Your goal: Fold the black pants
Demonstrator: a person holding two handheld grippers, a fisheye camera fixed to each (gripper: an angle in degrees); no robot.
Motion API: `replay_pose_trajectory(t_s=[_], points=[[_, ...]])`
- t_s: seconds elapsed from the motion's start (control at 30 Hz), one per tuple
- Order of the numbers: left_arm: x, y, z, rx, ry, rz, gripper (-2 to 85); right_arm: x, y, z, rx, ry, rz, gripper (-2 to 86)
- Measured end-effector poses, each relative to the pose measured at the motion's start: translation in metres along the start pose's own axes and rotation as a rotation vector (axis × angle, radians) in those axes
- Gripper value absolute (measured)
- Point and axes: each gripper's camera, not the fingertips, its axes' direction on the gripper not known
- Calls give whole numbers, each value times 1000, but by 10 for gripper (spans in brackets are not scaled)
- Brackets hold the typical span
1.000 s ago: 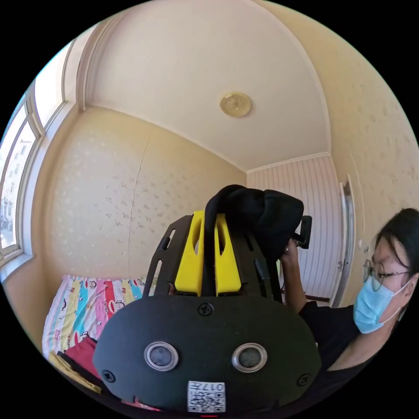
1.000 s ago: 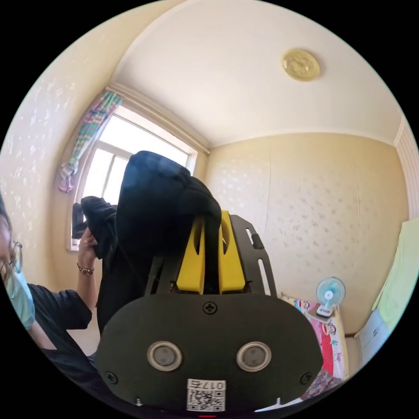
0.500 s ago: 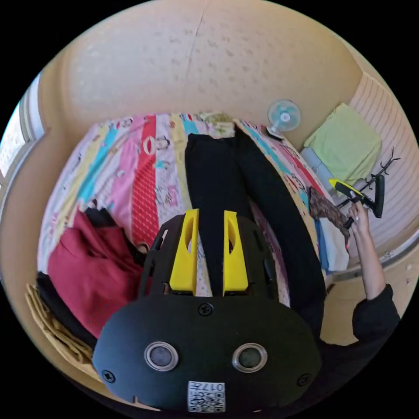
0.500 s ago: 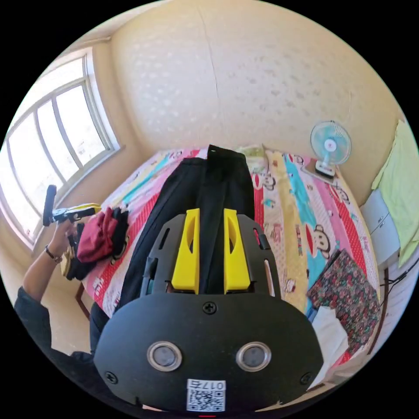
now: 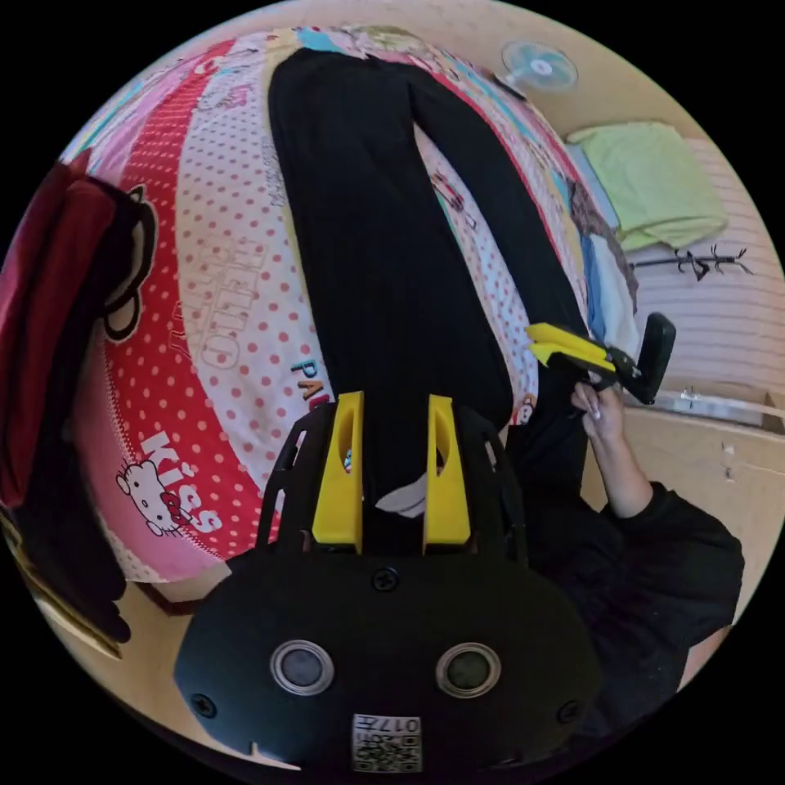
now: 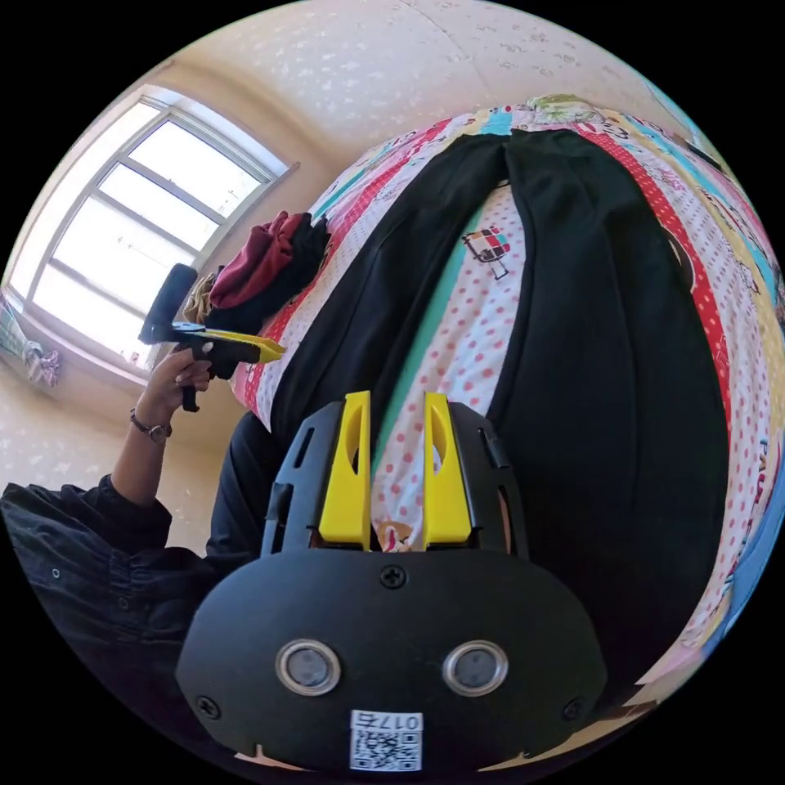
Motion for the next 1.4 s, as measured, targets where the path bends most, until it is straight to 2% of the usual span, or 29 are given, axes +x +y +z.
replay_pose_trajectory(t_s=[0.07, 0.13, 0.23, 0.37, 0.53, 0.6, 0.67, 0.73, 0.8, 0.9, 1.0, 1.07, 1.23, 1.33, 1.4], points=[[-1, -25, 21, -83, -68, -17, 115, 0, 0, 15, -84, 72, 10, 88], [-4, -38, 24, -77, -95, -63, 105, 7, 4, 34, -202, 120, 35, 87], [-3, -36, 20, -9, -120, -107, 101, 21, 24, 23, -155, 72, 75, 94], [9, -21, 21, 128, -211, -97, 100, 42, 64, 5, -71, -95, 119, 119], [-10, 49, 0, 382, -105, -246, 89, 47, 103, -13, -76, -160, 99, 131], [-26, 68, 6, 422, -57, -328, 111, 46, 125, -29, -80, -158, 68, 127], [-42, 68, 29, 363, 33, -342, 133, 49, 145, -51, -38, -133, 68, 123], [-41, 72, 41, 410, -39, -340, 127, 61, 166, -80, 36, -108, 101, 120], [-29, 69, 44, 368, -103, -287, 96, 85, 190, -125, 110, -31, 148, 119], [-18, 69, 51, 249, -14, -101, 34, 121, 224, -188, 186, 170, 241, 121], [-40, 92, 52, 279, 95, -145, 25, 155, 267, -232, 198, 279, 348, 125], [-56, 104, 56, 304, 160, -197, 25, 176, 296, -242, 161, 296, 419, 131], [-77, 132, 61, 332, 176, -325, 49, 209, 361, -227, 17, 188, 492, 140], [-69, 143, 43, 398, 208, -293, 77, 208, 387, -222, 1, 189, 470, 119], [-56, 140, 28, 405, 243, -225, 86, 195, 405, -239, 57, 178, 420, 61]])
